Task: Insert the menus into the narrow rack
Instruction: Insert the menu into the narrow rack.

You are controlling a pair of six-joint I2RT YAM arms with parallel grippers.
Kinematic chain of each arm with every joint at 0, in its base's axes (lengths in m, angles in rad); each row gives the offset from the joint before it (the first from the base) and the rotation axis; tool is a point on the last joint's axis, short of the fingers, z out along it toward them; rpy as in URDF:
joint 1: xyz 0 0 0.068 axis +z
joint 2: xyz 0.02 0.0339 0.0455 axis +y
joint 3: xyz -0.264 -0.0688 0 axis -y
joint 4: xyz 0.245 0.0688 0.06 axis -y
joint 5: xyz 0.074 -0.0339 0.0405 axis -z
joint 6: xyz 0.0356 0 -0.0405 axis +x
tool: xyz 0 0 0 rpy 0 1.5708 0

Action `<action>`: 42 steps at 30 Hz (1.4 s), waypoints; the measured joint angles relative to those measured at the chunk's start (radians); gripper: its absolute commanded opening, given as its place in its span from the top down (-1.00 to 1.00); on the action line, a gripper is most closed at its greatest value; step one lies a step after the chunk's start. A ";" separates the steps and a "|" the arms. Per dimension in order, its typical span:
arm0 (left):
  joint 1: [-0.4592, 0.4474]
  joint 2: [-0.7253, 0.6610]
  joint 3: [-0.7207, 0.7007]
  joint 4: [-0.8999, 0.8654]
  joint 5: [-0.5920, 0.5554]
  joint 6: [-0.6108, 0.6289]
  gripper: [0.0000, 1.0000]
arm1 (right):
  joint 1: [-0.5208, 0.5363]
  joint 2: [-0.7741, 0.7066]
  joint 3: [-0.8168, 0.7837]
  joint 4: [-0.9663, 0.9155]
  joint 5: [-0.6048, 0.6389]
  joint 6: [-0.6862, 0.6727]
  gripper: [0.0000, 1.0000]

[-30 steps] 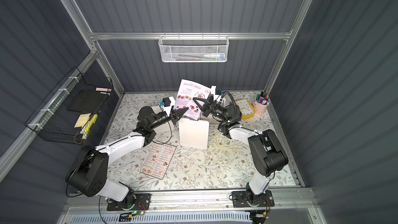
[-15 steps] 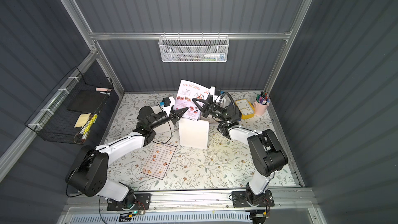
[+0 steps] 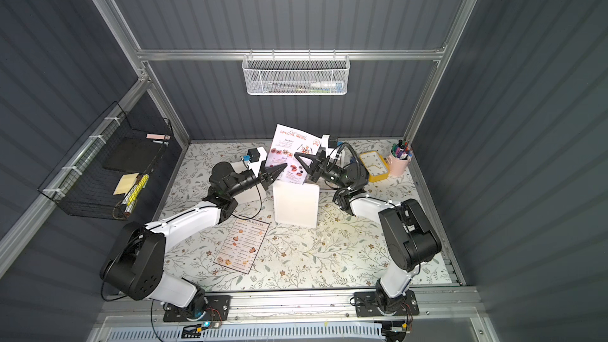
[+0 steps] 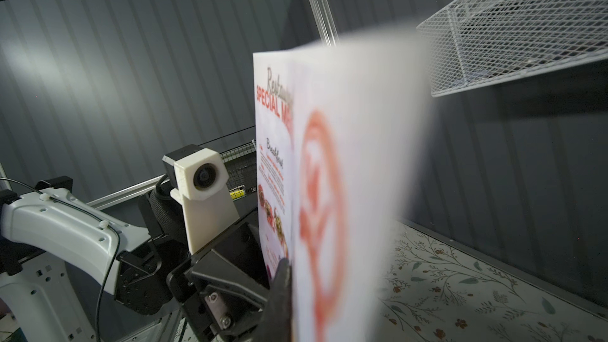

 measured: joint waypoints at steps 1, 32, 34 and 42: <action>0.000 0.000 0.000 0.000 0.000 0.000 0.29 | 0.000 -0.008 -0.008 0.000 0.001 -0.001 1.00; 0.000 -0.008 0.000 0.004 0.013 -0.015 -0.12 | -0.077 -0.047 -0.055 -0.091 -0.076 -0.003 1.00; 0.000 -0.020 0.000 0.003 0.011 -0.016 -0.15 | -0.077 -0.060 -0.055 -0.122 -0.091 -0.008 1.00; 0.000 -0.093 -0.018 0.003 -0.014 -0.019 -0.26 | -0.077 -0.197 -0.050 -0.367 -0.110 -0.122 1.00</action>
